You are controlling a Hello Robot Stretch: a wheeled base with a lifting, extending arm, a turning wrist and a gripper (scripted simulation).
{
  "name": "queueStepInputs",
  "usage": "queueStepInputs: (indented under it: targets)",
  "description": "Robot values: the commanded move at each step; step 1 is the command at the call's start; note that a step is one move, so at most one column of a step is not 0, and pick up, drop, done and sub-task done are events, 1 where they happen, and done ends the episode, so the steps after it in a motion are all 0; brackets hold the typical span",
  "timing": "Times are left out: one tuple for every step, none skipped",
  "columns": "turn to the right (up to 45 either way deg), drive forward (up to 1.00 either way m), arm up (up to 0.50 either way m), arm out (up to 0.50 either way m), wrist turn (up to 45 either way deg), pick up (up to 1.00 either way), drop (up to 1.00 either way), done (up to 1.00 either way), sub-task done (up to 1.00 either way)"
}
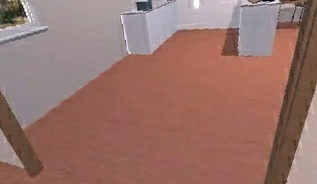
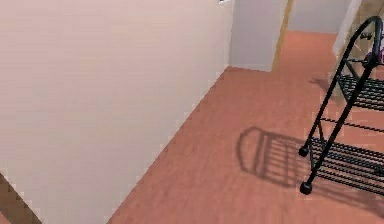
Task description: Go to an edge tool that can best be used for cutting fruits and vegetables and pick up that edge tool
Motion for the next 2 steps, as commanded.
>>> queueStepInputs:
  targets:
    - [0.0,1.00,0.00,0.00,0.0,0.00,0.00,0.00,0.00]
    - [18.0,0.00,0.00,0.00,0.0,0.00,0.00,0.00,0.00]
